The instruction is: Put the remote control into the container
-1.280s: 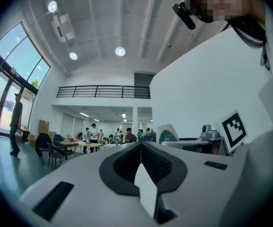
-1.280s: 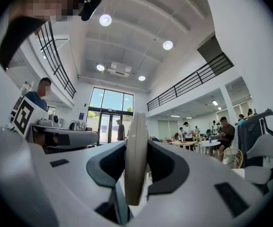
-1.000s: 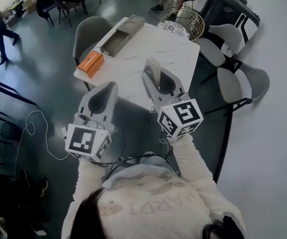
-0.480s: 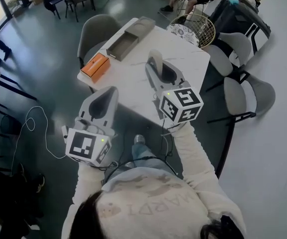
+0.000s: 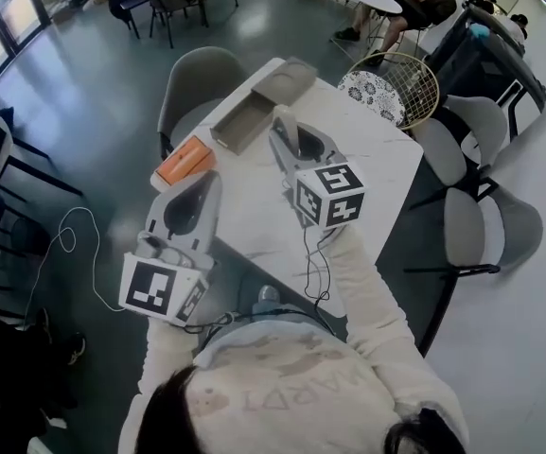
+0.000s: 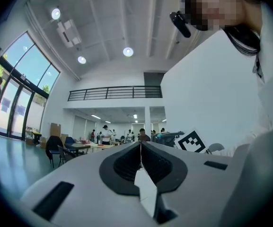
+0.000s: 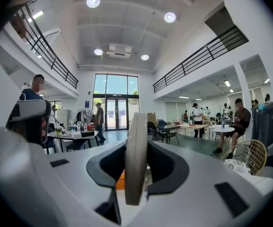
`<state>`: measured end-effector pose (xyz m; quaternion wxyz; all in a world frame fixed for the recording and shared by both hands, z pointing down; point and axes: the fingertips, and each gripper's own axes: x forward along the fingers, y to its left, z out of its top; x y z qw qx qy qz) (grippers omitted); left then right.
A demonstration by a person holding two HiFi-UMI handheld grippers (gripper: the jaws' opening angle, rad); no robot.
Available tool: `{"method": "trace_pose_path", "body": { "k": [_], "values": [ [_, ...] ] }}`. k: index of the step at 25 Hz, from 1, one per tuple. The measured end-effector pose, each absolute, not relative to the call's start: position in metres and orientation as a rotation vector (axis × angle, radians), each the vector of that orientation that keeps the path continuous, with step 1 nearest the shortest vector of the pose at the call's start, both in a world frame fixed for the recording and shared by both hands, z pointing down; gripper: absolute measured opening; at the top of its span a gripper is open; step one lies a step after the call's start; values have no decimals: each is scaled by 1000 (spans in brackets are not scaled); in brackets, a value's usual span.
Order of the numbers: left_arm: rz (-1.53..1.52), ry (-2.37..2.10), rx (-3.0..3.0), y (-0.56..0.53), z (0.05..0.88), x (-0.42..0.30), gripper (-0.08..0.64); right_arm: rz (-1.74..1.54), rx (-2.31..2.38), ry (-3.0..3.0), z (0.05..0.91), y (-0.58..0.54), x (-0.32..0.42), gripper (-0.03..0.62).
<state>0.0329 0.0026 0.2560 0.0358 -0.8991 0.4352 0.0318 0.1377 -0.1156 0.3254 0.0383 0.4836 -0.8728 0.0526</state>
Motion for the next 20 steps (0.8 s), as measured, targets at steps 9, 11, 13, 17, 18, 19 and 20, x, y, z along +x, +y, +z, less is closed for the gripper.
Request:
{"method": "trace_pose_path", "body": {
  "k": [9,11,13,17,18,19,20],
  "values": [
    [77,1402,-2757,-50,263,35,15,210,1407,-2653,357,-180,137,120],
    [63,1415,-2753,-60,265,31,15,232,1396,-2636,367,-193,134,118],
    [47,1420,-2754,-71,267,26,15,262,1393,-2619,378,-206,132,118],
    [15,1406,-2761,-97,270,13,15,308,1404,-2582,393,-234,122,120],
    [12,1397,-2768,-104,269,9,15,314,1408,-2572,396,-240,119,118],
    [10,1386,-2775,-111,269,5,15,320,1414,-2560,399,-247,115,120],
    [9,1375,-2783,-118,269,1,15,326,1420,-2547,402,-254,113,120]
  ]
}}
